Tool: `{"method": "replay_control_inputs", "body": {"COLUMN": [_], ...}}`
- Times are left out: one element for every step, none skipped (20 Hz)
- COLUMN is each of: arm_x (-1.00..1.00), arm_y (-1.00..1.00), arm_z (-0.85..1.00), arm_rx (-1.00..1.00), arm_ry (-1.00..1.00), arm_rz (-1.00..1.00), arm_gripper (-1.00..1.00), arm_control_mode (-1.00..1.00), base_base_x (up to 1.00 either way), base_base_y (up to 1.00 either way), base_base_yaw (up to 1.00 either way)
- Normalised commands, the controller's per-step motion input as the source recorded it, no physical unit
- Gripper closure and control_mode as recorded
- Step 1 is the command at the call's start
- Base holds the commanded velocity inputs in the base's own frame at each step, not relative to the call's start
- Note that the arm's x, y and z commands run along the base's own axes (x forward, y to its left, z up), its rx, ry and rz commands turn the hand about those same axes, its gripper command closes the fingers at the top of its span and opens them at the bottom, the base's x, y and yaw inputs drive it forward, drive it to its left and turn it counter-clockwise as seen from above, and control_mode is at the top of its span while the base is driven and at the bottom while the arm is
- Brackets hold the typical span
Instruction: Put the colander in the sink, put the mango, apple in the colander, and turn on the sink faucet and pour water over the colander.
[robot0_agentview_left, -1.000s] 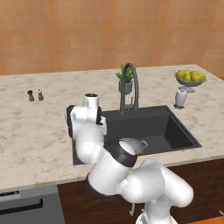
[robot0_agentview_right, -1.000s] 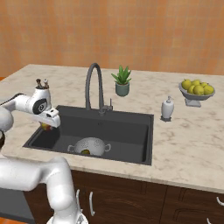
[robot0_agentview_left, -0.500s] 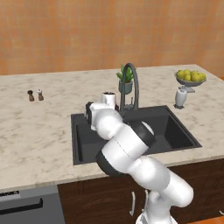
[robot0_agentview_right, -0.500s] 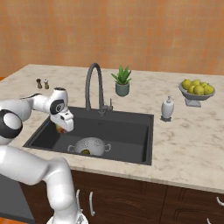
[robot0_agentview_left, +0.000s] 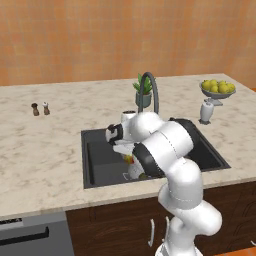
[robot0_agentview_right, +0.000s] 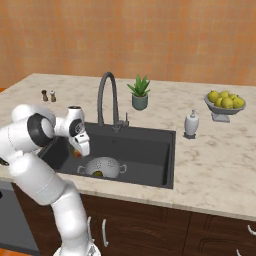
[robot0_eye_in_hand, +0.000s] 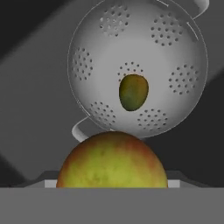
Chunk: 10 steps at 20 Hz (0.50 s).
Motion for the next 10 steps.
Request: {"method": "replay_control_inputs", "body": {"arm_x": [0.0, 0.0, 0.0, 0.0, 0.0, 0.04, 0.11, 0.11, 0.13, 0.08], "arm_y": [-0.06, -0.09, -0.05, -0.1, -0.19, -0.2, -0.22, -0.24, -0.22, -0.22], "arm_z": [-0.21, -0.21, -0.24, -0.24, -0.19, -0.15, -0.09, -0.05, -0.04, 0.0], "arm_rx": [-0.03, -0.01, 0.0, 0.0, 0.0, 0.0, 0.0, 0.0, 0.0, 0.0], "arm_ry": [0.0, 0.0, 0.0, 0.0, 0.0, 0.0, 0.0, 0.0, 0.0, 0.0], "arm_rz": [-0.04, -0.03, -0.02, 0.0, 0.0, -0.01, -0.03, -0.03, -0.03, -0.02], "arm_gripper": [1.0, 1.0, 1.0, 1.0, 1.0, 1.0, 1.0, 1.0, 1.0, 1.0], "arm_control_mode": [-1.0, -1.0, -1.0, -1.0, -1.0, -1.0, -1.0, -1.0, -1.0, -1.0], "base_base_x": [0.0, 0.0, 0.0, 0.0, 0.0, 0.0, 0.0, 0.0, 0.0, 0.0], "base_base_y": [0.0, 0.0, 0.0, 0.0, 0.0, 0.0, 0.0, 0.0, 0.0, 0.0], "base_base_yaw": [0.0, 0.0, 0.0, 0.0, 0.0, 0.0, 0.0, 0.0, 0.0, 0.0]}}
